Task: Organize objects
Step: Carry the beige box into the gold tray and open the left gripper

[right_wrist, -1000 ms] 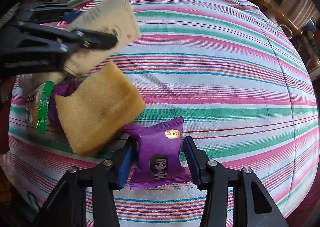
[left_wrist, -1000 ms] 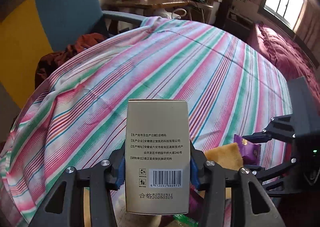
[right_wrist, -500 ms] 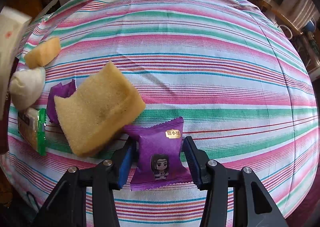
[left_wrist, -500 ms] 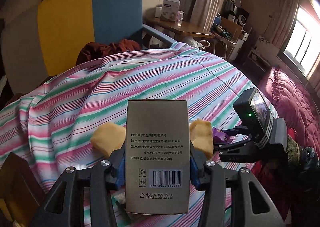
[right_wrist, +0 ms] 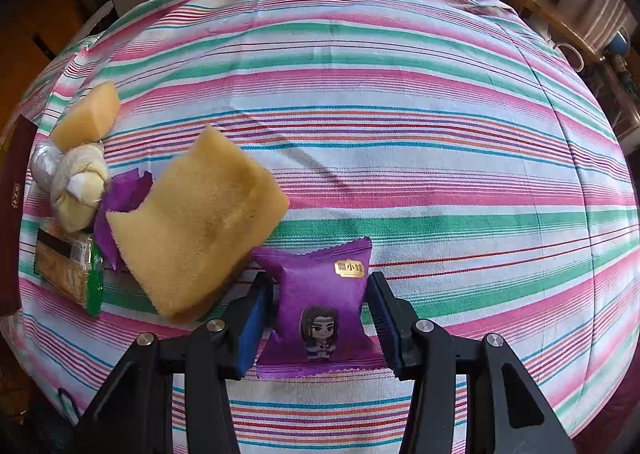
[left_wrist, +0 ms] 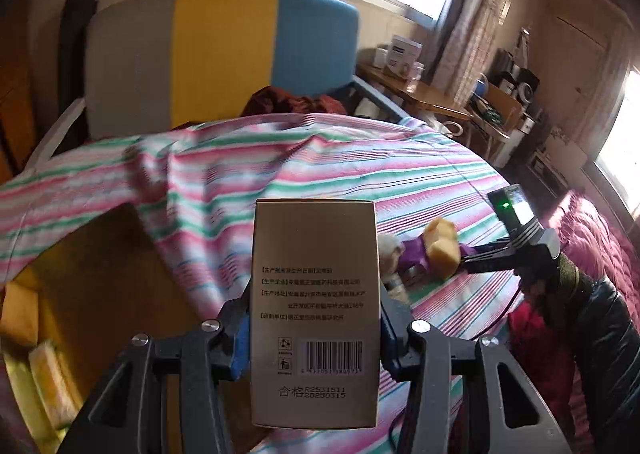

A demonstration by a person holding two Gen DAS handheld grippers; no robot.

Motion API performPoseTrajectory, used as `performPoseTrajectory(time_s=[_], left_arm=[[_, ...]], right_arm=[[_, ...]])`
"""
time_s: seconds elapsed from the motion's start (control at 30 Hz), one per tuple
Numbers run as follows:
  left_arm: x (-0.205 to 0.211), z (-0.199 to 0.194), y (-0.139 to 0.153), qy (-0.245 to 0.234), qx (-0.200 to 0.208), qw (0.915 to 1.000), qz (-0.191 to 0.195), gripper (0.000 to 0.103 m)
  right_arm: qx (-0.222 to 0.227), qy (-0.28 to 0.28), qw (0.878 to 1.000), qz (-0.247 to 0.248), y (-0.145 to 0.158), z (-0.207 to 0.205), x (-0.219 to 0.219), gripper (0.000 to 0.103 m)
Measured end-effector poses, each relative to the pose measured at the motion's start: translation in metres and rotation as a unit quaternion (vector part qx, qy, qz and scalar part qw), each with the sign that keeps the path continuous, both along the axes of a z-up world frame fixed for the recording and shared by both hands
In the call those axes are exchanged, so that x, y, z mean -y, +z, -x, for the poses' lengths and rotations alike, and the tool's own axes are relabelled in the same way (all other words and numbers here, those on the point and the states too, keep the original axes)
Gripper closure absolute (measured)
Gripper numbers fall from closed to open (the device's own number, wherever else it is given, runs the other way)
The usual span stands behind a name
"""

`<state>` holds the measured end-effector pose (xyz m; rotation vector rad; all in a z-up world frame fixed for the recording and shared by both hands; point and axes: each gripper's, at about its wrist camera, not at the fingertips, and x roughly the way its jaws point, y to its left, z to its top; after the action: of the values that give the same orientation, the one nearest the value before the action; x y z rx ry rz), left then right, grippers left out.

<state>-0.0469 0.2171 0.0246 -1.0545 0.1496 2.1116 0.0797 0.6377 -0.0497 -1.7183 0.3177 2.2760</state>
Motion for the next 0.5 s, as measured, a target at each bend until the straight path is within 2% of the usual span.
performPoseTrajectory(time_s=[0.13,0.23,0.37,0.5], left_arm=[[0.055,0.001,-0.014,0.06,0.017,0.998,0.001,0.053],[0.101,0.005,-0.022,0.112,0.03,0.9932,-0.009,0.053],[0.16,0.019,-0.026,0.186,0.044,0.9814,-0.022,0.053],[0.205,0.048,-0.031,0.25,0.072,0.9645,-0.043,0.053]], right_arm=[[0.0,-0.001,1.0,-0.002,-0.007,0.004,-0.001,0.053],[0.002,0.001,1.0,-0.008,-0.008,0.005,0.0,0.053],[0.004,0.002,1.0,-0.015,-0.009,0.005,0.004,0.053],[0.004,-0.001,1.0,-0.021,-0.01,0.007,0.006,0.053]])
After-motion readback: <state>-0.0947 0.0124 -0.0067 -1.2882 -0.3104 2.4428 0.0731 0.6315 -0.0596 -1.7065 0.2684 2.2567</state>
